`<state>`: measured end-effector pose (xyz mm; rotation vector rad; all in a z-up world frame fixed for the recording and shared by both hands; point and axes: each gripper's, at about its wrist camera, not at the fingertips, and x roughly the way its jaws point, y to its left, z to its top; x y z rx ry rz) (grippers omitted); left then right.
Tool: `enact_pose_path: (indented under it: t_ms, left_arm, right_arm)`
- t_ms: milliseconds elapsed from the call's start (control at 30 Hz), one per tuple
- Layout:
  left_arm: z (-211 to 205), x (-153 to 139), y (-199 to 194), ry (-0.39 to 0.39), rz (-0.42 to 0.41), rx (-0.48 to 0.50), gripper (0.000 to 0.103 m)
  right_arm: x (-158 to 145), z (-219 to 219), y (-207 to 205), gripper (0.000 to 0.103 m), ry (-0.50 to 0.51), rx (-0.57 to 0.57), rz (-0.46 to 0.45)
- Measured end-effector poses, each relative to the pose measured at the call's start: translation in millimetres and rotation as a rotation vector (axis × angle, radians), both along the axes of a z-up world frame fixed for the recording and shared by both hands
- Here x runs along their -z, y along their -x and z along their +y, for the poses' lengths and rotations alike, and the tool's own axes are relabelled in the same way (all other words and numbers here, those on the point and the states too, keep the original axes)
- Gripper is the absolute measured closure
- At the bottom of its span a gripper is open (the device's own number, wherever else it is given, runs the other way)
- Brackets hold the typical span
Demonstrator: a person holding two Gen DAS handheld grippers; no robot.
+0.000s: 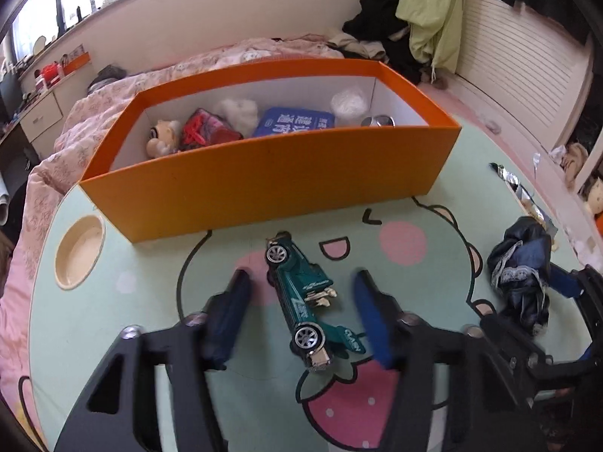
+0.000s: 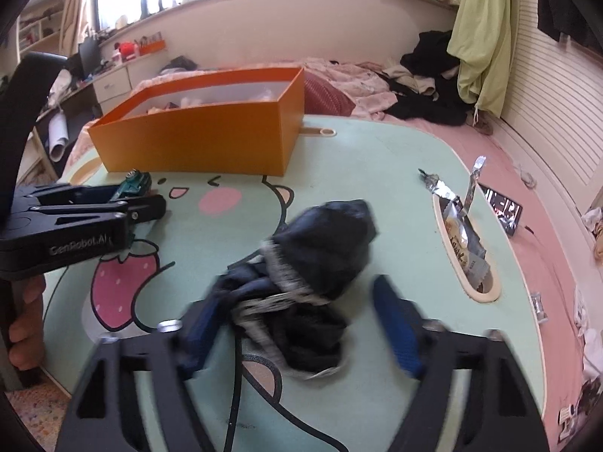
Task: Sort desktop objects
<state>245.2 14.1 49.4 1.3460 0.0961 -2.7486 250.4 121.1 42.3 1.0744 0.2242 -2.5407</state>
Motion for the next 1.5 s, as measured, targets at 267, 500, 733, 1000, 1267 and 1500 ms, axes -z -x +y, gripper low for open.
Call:
enact_pose_path:
  t_ms: [267,500,733,1000,1267,1500]
  left_arm:
    - [-24.1,-5.0,-19.5,-0.07,0.038,-0.008,0.077]
    - [-41.8,-51.2,-4.9,-0.086,0.1,-0.009,0.077]
    - [-84.2,-72.4,55.5,-0.099,0.085,-0.105,0.077]
    - [-95.4,-72.4,38.1,-0.13,0.127,-0.126,0.026]
    - [-61.6,-56.2,-23.8,-0.031,0.096,-0.086,0.025]
    - [-33.9,-2.3,-55.4,-0.017,-0.036,-0.099,0.025]
  right_arm:
    - [-16.2,-18.9,5.9,0.078,0.047,-0.096,-0.033]
    - [-70.1,-57.1,47.3,0.078,0.037,-0.138,0.068]
    - [-90.6,-99.5,115.6,0.064,0.062,-0.12,0.073]
    - [-82.4,-95.7,101.4,0.021,0.045,-0.074,0.11]
    - [-62.6,-64.9,44.9,0.02,-0.015,-0.062,0.069]
    - [-12.7,-38.3,9.2,0.02,-0.049,-0.043,-0.077]
